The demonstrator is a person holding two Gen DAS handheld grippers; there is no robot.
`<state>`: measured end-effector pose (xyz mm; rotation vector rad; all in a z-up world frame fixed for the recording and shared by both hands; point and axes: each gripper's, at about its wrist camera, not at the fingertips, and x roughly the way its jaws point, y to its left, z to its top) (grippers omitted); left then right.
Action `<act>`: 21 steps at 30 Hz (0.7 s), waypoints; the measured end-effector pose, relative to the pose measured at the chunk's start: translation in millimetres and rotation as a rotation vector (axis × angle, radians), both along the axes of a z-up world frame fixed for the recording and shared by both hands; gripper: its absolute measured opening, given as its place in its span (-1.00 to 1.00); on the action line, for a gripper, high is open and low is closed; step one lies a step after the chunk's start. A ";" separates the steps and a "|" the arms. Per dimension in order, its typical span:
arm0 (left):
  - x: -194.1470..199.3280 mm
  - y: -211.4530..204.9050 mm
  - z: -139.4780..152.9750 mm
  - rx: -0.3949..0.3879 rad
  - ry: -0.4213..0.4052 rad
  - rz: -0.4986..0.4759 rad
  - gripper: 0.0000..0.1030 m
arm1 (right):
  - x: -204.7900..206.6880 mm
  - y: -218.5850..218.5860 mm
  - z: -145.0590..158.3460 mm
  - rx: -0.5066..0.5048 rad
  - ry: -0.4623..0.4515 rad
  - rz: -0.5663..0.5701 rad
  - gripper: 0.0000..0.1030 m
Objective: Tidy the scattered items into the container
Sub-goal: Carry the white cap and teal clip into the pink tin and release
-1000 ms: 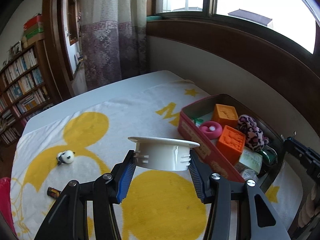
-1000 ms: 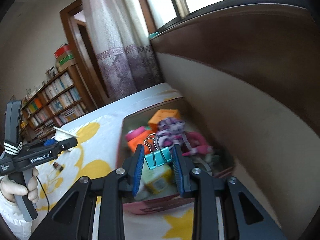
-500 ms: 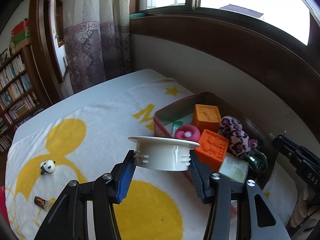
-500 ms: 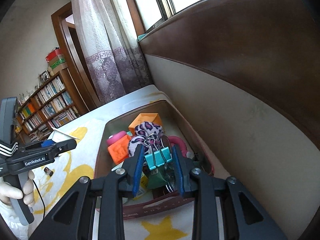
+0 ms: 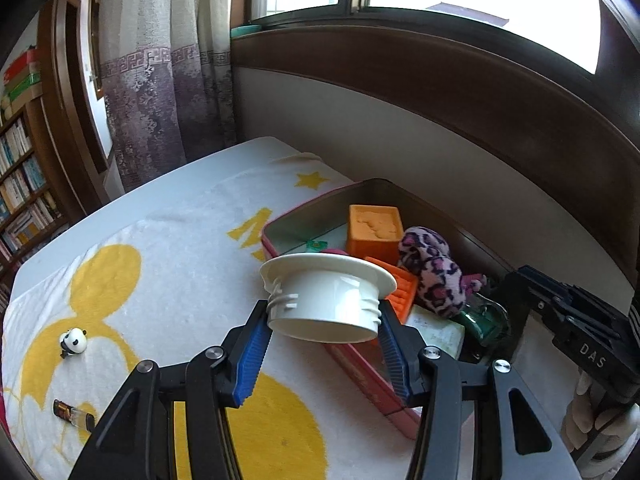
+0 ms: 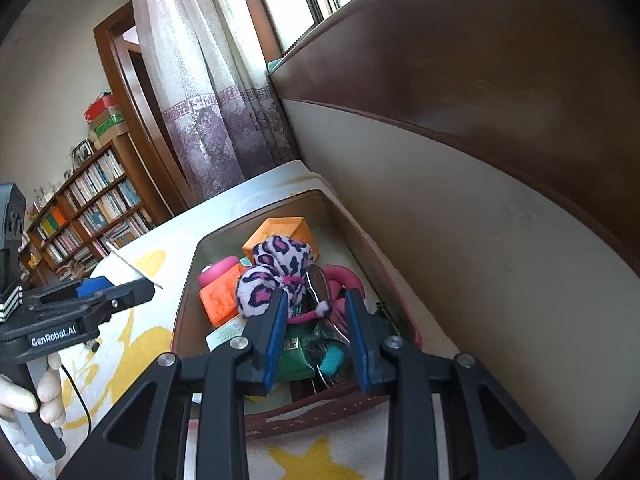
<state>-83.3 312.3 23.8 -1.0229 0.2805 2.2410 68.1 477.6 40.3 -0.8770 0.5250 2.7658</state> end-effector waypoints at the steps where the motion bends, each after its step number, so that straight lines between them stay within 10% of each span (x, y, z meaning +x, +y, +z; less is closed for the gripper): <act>1: 2.1 1.7 0.1 0.001 -0.001 -0.007 0.05 | 1.1 0.6 0.6 -0.002 0.003 -0.003 -0.37; 21: 14.2 49.8 -14.4 -0.014 -0.065 -0.112 0.32 | 13.9 7.1 5.7 -0.035 0.038 -0.034 -0.37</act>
